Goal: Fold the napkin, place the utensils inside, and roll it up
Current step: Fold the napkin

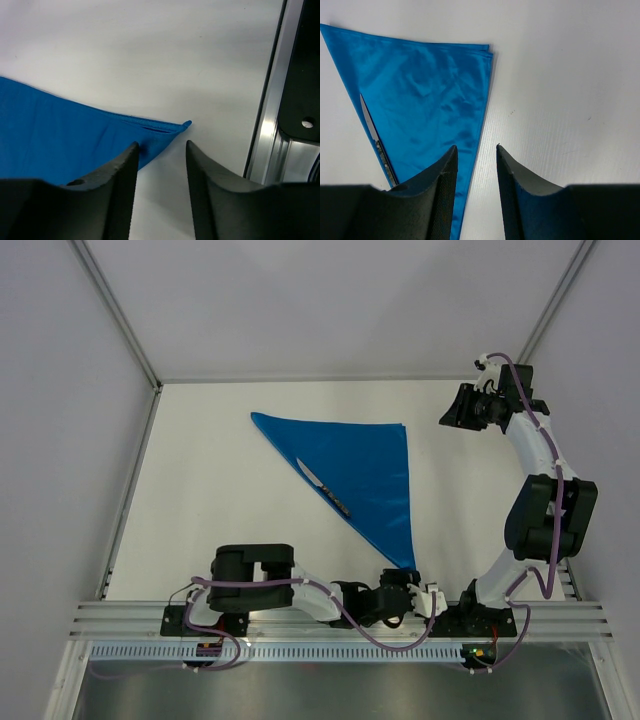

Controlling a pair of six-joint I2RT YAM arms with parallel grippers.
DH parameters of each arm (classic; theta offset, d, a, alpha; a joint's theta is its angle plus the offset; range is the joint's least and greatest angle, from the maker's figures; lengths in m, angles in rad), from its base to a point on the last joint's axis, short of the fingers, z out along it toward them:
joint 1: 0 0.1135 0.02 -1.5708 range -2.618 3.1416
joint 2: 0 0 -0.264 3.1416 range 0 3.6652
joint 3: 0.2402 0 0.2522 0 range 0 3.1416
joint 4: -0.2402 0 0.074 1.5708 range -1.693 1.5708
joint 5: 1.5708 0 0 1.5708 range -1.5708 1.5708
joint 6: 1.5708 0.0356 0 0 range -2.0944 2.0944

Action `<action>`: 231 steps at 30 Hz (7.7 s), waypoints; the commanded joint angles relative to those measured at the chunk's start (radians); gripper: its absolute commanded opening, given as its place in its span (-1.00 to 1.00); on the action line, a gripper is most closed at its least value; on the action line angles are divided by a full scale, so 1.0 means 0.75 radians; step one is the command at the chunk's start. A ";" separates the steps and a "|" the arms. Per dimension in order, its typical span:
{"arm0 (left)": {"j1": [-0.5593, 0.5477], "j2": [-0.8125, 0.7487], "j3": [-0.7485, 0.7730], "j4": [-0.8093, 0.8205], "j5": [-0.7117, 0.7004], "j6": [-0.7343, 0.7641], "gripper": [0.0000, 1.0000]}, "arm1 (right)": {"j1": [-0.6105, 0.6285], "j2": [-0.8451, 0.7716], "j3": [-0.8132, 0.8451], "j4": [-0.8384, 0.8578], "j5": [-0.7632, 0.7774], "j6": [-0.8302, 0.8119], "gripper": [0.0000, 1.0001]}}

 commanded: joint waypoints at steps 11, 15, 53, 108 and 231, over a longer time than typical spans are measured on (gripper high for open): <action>-0.001 0.044 0.041 0.081 0.009 0.063 -0.70 | -0.006 -0.057 -0.008 0.041 -0.009 0.021 -0.17; 0.010 0.013 0.039 0.081 0.021 0.044 -0.95 | -0.008 -0.050 -0.008 0.041 -0.009 0.021 -0.17; 1.388 -0.441 -0.082 -0.338 0.770 -1.316 -0.95 | 0.017 -0.038 0.011 0.027 -0.021 0.002 -0.18; 1.948 -0.294 0.171 -0.598 0.817 -1.467 0.11 | 0.101 -0.003 0.023 0.008 0.003 -0.018 -0.19; 1.059 -0.382 0.145 -0.898 0.935 -0.146 -0.95 | 0.508 0.050 0.000 -0.209 0.234 -0.253 -0.23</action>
